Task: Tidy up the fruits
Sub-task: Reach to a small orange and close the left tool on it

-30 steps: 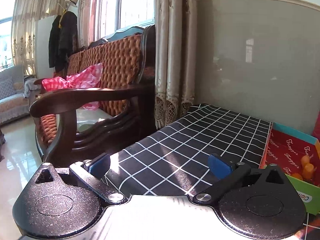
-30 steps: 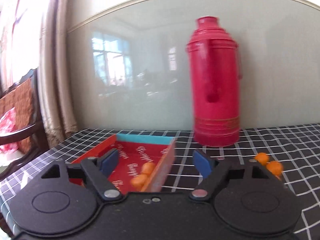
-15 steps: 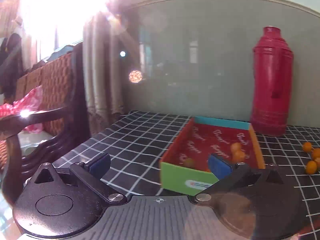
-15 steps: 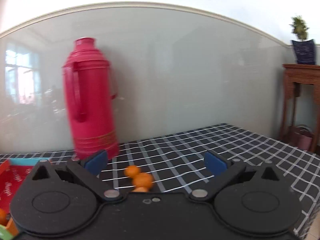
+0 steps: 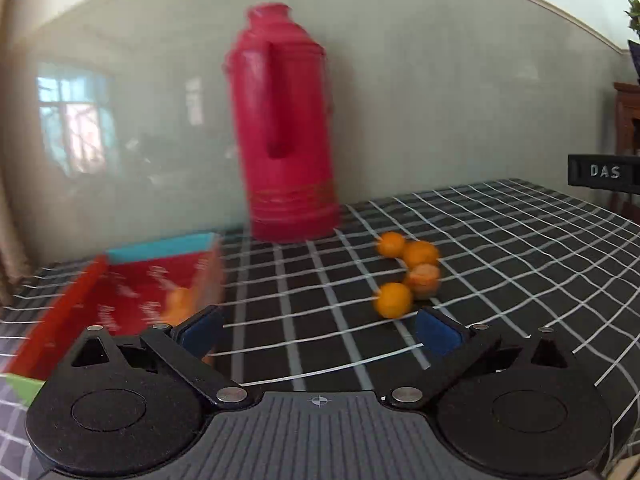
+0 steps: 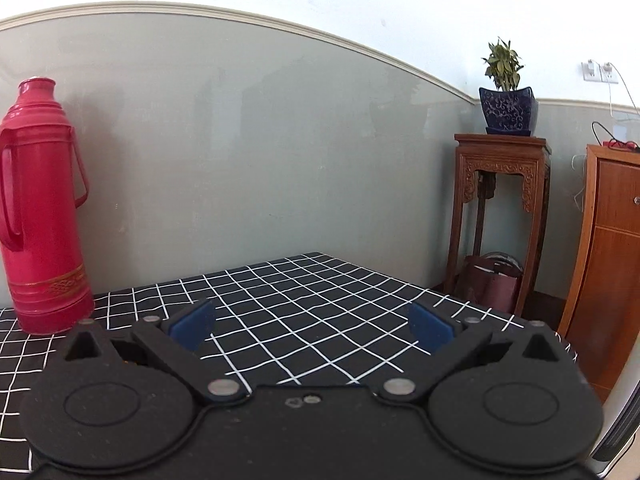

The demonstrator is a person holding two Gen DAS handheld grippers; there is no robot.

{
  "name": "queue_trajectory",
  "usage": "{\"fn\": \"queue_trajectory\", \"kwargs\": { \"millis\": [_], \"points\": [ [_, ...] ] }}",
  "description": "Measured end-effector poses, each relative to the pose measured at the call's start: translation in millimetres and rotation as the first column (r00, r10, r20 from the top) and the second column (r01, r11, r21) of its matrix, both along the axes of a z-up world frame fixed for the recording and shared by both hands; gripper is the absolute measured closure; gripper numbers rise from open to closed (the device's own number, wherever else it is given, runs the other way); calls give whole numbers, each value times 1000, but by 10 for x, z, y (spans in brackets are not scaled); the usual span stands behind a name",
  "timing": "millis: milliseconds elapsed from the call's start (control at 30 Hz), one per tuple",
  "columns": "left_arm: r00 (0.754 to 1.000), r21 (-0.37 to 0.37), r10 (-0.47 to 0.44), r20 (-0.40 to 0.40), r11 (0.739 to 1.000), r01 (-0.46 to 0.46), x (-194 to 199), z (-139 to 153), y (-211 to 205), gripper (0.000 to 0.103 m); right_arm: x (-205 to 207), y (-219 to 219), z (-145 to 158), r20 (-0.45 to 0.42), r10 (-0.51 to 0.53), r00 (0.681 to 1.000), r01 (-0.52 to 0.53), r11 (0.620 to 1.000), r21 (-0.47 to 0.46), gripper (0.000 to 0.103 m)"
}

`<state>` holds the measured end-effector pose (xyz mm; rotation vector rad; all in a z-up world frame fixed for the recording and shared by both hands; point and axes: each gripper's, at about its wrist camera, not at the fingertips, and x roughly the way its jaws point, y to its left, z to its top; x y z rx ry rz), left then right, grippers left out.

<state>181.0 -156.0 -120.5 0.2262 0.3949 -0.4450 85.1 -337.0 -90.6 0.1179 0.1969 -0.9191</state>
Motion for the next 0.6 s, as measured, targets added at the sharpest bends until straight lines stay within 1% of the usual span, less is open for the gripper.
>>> {"fn": "queue_trajectory", "kwargs": {
  "millis": [33, 67, 100, 133, 167, 200, 333, 400, 467, 533, 567, 600],
  "points": [
    [1000, 1, -10, -13, 1000, 10, 51, -22, -92, 1, -28, -39, -8, 5, 0, 1000, 0, 1000, 7, 6],
    [999, 0, -22, -26, 1000, 22, 102, -35, -180, 3, -55, -77, -15, 10, 5, 1000, -5, 1000, 14, 6],
    [999, -2, -34, -39, 999, 33, 148, -50, -262, 7, -60, -105, -10, 14, 11, 1000, -11, 1000, 22, 6],
    [997, -2, -43, -56, 999, 43, 204, -67, -339, 12, -78, -111, -13, 21, 14, 1000, -15, 999, 29, 6],
    [996, -3, -51, -77, 999, 51, 264, -87, -408, 15, -90, -122, -15, 25, 16, 1000, -17, 999, 33, 6],
    [994, -4, -53, -93, 999, 53, 318, -107, -471, 16, -96, -127, -9, 26, 21, 999, -22, 999, 37, 6],
    [992, 12, -49, -118, 999, 51, 454, -198, -633, 18, -109, -144, 5, 34, 53, 998, -55, 997, 55, 6],
    [989, 18, -48, -137, 999, 51, 517, -248, -688, 24, -129, -139, 20, 43, 64, 997, -66, 997, 49, 6],
    [985, 18, -50, -165, 998, 53, 571, -302, -718, 33, -151, -129, 31, 50, 70, 996, -72, 997, 41, 6],
    [981, 15, -51, -185, 998, 54, 617, -351, -744, 37, -163, -115, 35, 51, 73, 996, -75, 997, 36, 6],
    [978, 13, -56, -199, 998, 60, 630, -361, -748, 48, -168, -112, 36, 52, 74, 996, -76, 996, 36, 6],
    [977, 4, -60, -206, 998, 62, 645, -365, -741, 57, -172, -112, 37, 53, 75, 996, -77, 996, 38, 6]
  ]
}}
